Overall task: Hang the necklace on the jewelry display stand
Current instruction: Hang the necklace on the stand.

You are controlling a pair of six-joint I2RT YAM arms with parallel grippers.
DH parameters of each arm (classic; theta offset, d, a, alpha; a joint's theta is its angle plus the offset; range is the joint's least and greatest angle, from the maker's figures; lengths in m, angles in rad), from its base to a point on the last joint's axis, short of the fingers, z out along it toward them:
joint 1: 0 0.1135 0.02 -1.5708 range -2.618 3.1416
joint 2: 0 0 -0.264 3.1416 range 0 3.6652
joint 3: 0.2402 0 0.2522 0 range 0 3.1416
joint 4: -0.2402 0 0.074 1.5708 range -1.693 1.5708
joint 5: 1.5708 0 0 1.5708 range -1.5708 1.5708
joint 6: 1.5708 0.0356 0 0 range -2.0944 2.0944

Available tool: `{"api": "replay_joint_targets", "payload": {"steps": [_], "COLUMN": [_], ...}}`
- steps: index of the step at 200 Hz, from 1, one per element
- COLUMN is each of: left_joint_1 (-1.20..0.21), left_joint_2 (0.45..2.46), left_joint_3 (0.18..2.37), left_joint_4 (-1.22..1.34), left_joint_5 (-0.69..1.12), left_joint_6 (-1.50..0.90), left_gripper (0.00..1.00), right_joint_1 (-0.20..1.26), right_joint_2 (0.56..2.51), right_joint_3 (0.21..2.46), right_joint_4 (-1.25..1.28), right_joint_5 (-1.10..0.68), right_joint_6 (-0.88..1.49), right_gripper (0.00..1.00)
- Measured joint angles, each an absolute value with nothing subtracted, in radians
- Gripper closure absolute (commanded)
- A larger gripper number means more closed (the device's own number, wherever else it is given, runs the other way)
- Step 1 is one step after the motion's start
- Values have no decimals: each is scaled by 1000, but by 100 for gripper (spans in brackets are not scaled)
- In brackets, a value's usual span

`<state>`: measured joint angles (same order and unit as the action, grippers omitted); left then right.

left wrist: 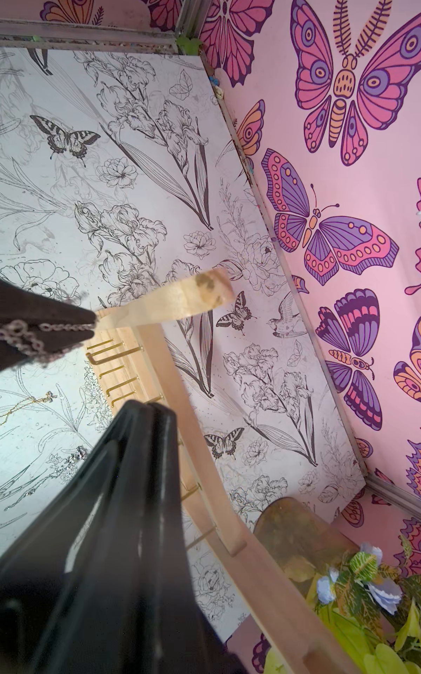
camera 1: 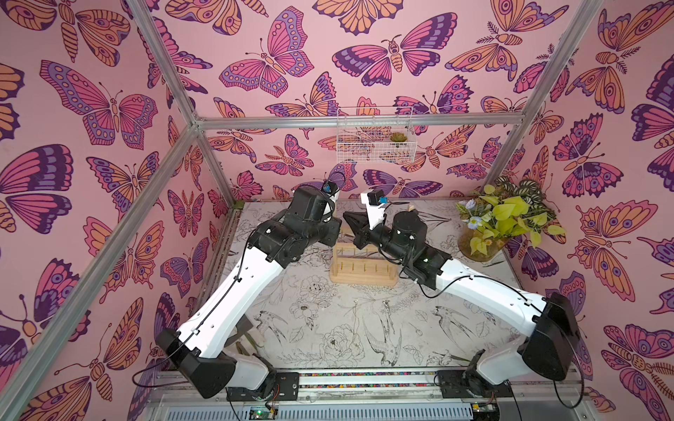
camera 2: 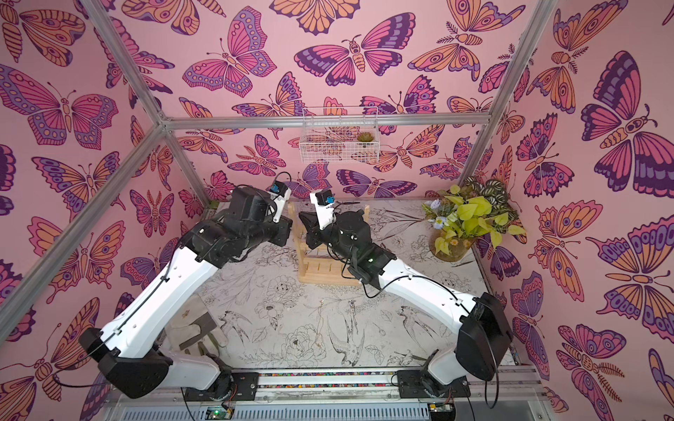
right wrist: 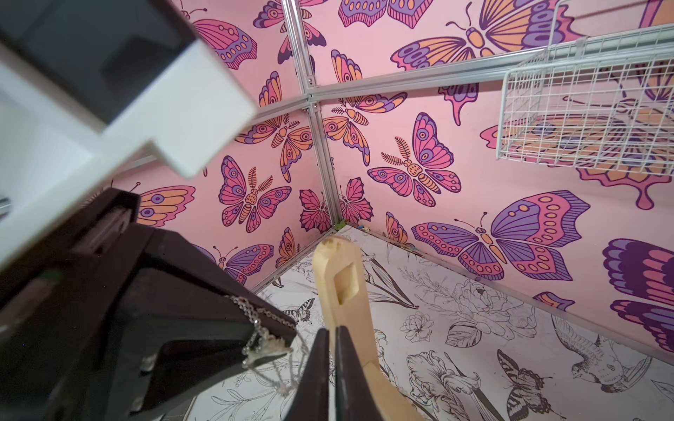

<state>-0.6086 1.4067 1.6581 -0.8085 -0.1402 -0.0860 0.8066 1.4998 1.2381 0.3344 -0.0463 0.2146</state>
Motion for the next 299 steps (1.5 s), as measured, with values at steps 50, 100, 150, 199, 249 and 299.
{"api": "replay_joint_targets", "payload": {"steps": [50, 100, 150, 199, 249, 299], "left_joint_1": [-609, -609, -609, -610, -610, -610], "left_joint_2": [1402, 1379, 1348, 1324, 1324, 1323], "left_joint_3": [1665, 1665, 1656, 1641, 1632, 1630], "left_joint_4": [-810, -811, -812, -812, -812, -812], "left_joint_5": [-97, -52, -18, 0, 1, 1], "left_joint_6": [-77, -70, -70, -71, -71, -71], "left_gripper": [100, 100, 100, 100, 100, 100], "right_joint_1": [783, 759, 759, 759, 760, 762], "right_joint_2": [1499, 1486, 1486, 1492, 1486, 1457], "right_joint_3": [1237, 1209, 1195, 1193, 1163, 1136], "right_joint_4": [332, 321, 307, 325, 337, 335], "right_joint_5": [-95, -213, -274, -327, -353, -361], "right_joint_6": [234, 240, 243, 270, 284, 284], "right_gripper": [74, 66, 67, 67, 67, 68]}}
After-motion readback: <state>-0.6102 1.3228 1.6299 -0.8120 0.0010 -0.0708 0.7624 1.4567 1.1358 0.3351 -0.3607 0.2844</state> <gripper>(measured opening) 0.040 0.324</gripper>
